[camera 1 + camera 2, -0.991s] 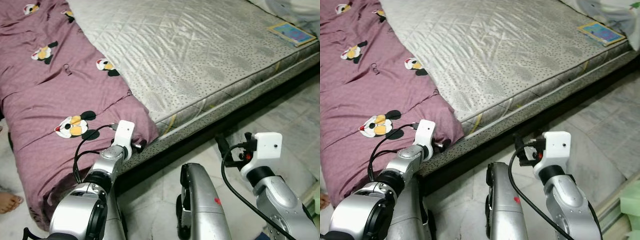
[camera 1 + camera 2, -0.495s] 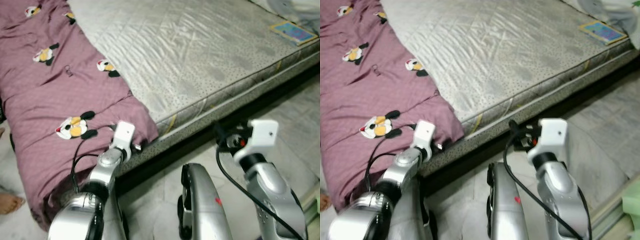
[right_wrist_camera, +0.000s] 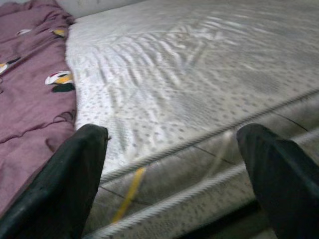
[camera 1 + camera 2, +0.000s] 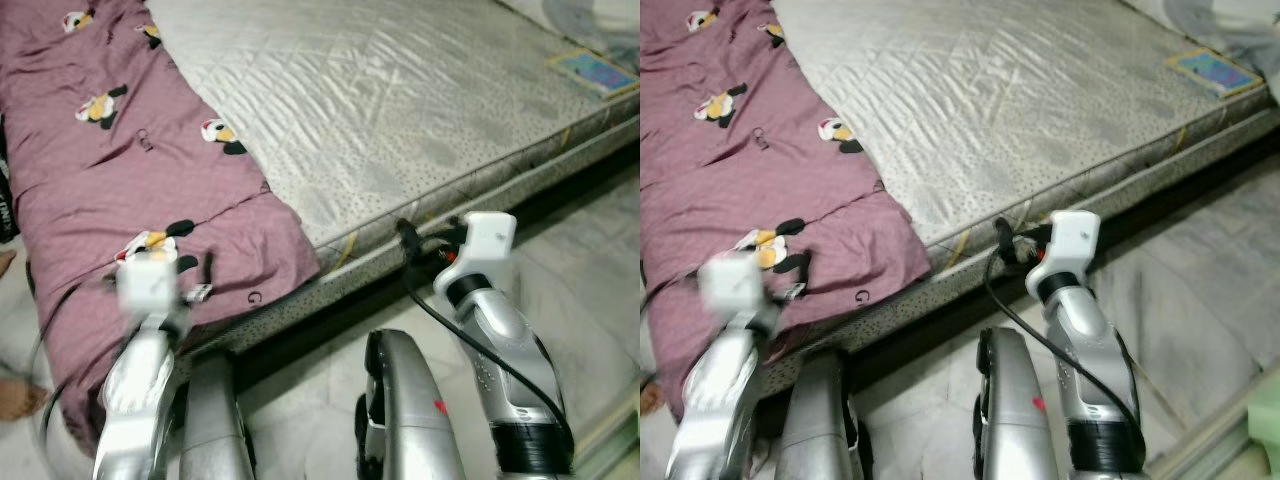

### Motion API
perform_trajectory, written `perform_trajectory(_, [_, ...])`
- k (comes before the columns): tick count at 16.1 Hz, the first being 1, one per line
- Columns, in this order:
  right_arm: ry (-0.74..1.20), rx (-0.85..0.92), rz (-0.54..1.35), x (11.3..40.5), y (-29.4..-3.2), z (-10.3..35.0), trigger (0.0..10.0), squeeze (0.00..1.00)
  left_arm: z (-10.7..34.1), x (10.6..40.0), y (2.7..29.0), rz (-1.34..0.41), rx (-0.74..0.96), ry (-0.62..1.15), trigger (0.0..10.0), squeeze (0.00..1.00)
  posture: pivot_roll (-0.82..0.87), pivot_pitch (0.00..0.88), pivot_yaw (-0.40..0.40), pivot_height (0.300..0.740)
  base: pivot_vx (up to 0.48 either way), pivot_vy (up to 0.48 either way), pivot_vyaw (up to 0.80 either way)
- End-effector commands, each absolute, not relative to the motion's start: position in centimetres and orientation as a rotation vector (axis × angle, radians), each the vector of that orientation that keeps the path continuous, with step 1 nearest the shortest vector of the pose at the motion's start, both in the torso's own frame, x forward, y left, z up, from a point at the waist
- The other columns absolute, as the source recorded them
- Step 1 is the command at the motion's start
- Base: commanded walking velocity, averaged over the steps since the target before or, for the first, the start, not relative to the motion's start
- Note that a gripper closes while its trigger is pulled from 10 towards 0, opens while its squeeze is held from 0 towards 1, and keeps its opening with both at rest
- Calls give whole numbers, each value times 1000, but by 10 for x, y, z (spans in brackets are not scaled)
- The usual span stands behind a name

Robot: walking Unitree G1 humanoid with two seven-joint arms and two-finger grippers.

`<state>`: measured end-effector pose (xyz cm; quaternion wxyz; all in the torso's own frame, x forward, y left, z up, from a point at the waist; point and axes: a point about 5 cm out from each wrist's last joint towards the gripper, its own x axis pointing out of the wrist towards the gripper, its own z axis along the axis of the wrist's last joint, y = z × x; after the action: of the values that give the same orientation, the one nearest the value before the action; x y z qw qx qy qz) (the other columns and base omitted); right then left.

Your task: Clean up the room

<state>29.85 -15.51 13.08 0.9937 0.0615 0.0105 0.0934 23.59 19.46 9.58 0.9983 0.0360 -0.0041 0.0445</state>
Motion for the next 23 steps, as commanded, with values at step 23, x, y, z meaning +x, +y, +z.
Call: perform_trajectory(23, [465, 249, 349, 340, -47, 64, 10000, 0, 113, 202, 187, 83, 90, 139, 10000, 0, 154, 188, 10, 532, 0, 0, 203])
